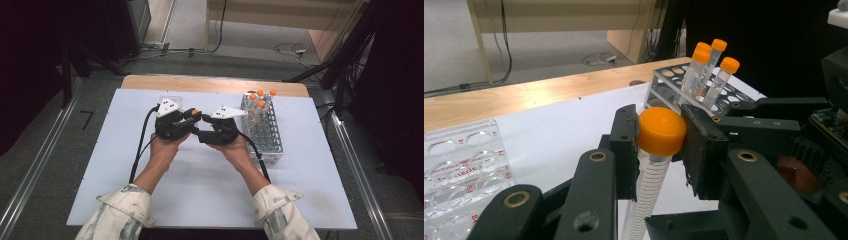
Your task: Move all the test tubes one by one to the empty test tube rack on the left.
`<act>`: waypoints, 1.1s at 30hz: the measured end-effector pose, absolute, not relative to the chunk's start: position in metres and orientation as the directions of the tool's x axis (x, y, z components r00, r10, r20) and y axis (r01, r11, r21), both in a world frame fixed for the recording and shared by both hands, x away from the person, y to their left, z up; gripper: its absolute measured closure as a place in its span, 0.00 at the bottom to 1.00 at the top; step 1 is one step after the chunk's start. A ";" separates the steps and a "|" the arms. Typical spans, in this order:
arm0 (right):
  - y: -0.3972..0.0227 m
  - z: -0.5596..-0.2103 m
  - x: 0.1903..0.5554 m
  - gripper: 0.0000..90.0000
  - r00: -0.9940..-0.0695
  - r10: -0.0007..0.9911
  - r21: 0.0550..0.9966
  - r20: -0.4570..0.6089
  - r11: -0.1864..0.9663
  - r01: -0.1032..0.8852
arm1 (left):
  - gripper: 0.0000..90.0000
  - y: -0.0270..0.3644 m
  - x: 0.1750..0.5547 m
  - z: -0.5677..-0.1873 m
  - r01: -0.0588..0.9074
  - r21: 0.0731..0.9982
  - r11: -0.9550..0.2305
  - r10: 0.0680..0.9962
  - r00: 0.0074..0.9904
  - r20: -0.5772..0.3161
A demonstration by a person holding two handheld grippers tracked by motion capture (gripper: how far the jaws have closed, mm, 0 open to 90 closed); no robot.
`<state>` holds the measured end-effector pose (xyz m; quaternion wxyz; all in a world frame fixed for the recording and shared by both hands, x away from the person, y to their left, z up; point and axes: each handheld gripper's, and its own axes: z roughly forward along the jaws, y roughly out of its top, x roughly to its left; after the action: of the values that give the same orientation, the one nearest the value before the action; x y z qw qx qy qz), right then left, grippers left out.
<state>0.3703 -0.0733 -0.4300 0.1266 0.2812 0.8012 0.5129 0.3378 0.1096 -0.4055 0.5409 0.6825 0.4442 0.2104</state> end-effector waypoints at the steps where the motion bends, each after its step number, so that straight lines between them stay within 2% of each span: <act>1: -0.073 -0.429 0.369 0.39 -0.810 0.580 0.893 0.085 0.317 0.320 | 0.77 0.111 0.338 -0.405 0.377 0.926 -0.019 0.835 0.515 -0.193; 24: -0.079 -0.423 0.367 0.34 -0.800 0.591 0.885 0.100 0.314 0.343 | 0.77 0.143 0.330 -0.390 0.364 0.931 0.035 0.844 0.488 -0.222; 33: -0.082 -0.421 0.366 0.34 -0.801 0.592 0.889 0.089 0.315 0.332 | 0.77 0.166 0.326 -0.388 0.359 0.931 0.063 0.865 0.446 -0.230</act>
<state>0.3664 -0.0817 -0.4210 0.1277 0.2886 0.8008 0.5090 0.3263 0.1659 -0.3878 0.5536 0.6454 0.4741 0.2284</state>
